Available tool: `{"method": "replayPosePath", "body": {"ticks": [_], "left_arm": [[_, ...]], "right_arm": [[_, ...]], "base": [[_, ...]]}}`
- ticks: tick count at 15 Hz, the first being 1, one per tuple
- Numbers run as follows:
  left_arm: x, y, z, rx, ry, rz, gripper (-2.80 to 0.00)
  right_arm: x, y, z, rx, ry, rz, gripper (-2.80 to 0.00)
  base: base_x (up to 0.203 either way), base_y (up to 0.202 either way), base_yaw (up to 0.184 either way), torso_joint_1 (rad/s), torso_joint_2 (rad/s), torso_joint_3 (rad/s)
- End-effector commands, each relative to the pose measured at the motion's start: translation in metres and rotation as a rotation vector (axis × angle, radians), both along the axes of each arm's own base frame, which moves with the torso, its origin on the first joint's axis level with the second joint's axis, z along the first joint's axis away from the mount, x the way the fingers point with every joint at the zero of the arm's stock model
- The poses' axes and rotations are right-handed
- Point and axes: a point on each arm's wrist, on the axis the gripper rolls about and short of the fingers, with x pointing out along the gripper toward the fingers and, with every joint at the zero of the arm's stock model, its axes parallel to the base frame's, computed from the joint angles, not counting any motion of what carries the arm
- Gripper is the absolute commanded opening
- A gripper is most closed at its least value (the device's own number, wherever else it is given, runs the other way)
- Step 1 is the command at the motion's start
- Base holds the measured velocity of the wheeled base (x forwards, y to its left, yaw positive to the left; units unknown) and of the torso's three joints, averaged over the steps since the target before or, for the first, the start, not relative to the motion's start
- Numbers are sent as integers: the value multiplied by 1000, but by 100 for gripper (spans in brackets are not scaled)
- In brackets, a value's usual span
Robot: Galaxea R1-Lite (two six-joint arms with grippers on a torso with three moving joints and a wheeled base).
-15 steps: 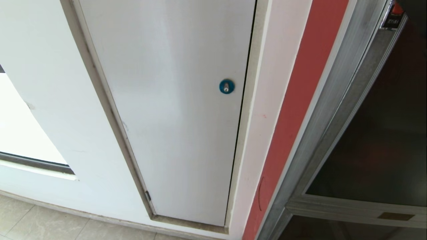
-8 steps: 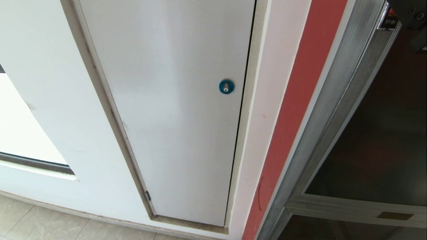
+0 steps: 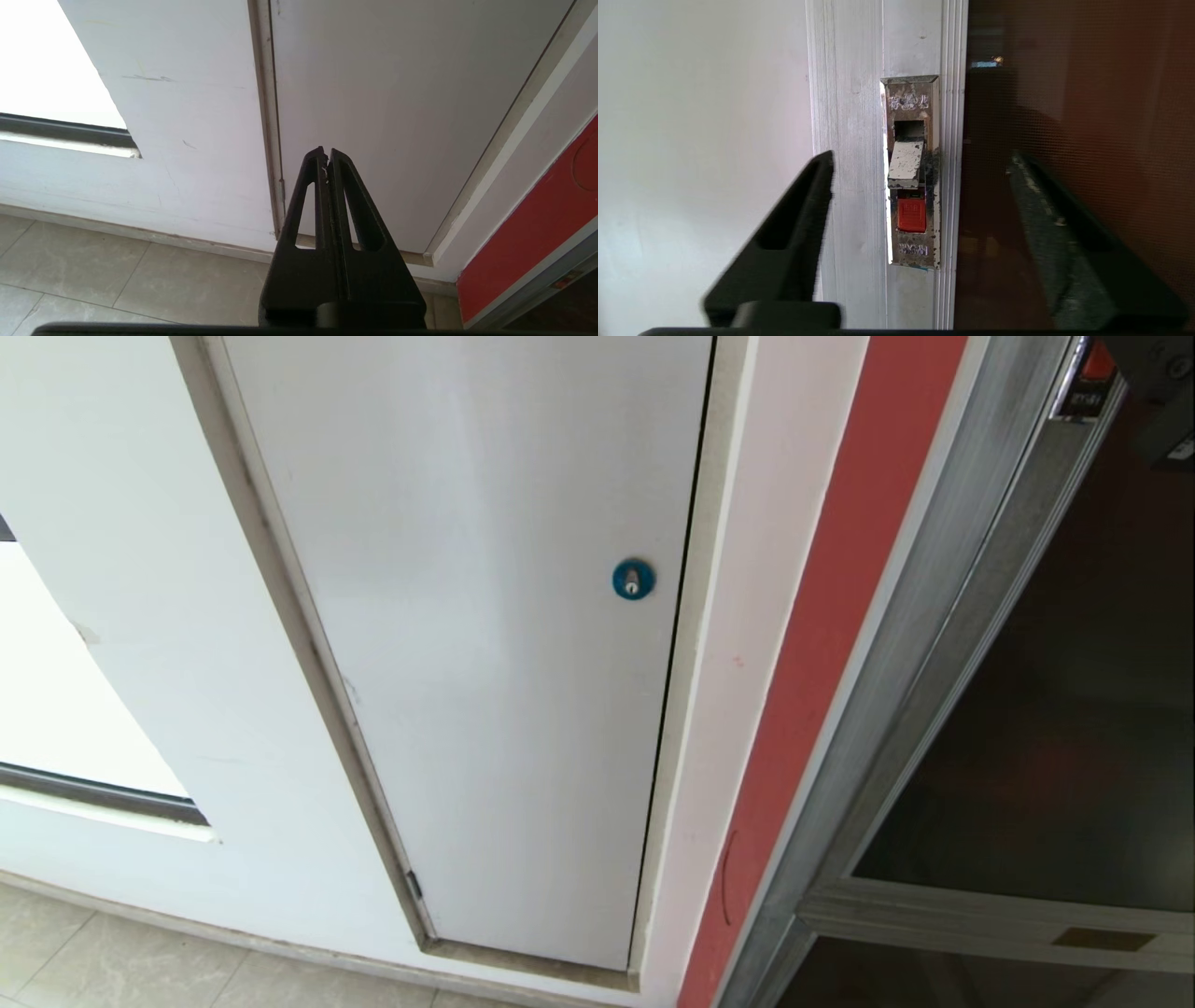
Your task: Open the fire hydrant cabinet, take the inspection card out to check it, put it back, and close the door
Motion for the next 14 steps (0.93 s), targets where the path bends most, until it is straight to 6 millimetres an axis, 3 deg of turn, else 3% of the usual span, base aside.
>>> {"method": "replayPosePath", "body": {"ticks": [1,14], "left_arm": [[0,0,0,0,1,0,-280],[0,0,0,0,1,0,-280]], "right_arm": [[2,1,-2,-4,7,-1,-280],[-4,-2,0,-2,-5,-6,-280]], "base": [[0,0,0,0,0,0],[0,0,0,0,0,0]]}}
